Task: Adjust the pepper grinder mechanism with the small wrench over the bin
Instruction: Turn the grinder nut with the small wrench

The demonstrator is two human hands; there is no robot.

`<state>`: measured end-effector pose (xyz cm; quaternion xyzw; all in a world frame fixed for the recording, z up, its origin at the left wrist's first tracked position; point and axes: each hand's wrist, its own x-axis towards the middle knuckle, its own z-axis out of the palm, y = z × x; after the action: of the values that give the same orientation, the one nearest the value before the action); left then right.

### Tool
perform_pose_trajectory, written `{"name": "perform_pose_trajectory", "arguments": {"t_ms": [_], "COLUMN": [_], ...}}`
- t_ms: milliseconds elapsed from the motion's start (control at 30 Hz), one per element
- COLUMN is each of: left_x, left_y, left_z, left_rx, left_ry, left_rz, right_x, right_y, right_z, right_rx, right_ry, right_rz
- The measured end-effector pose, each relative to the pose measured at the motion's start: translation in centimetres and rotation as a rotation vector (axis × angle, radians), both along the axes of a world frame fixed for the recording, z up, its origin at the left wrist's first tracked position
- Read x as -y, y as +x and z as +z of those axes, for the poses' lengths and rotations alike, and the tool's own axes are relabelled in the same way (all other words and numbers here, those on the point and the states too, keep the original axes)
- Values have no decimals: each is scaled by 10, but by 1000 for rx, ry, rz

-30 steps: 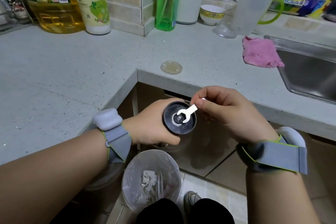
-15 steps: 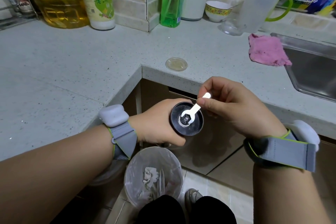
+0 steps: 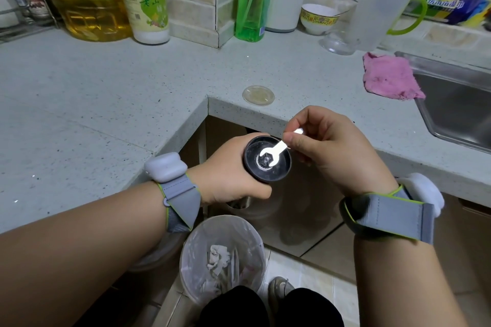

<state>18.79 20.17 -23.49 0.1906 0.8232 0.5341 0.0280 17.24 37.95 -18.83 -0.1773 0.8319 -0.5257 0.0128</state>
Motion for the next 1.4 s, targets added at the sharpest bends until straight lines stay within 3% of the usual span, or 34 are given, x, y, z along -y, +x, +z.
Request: {"name": "perform_pose_trajectory", "arguments": {"t_ms": [733, 1400], "left_x": [1, 4], "left_y": [-4, -7], "left_z": [1, -5], "left_rx": [-88, -123], "left_ry": [105, 109], "left_rz": [341, 441], "right_x": [26, 37], "right_y": [-5, 15], "right_z": [-15, -29], "right_rx": [-35, -94], "right_ry": [-185, -287], "right_rz": [-220, -365]}}
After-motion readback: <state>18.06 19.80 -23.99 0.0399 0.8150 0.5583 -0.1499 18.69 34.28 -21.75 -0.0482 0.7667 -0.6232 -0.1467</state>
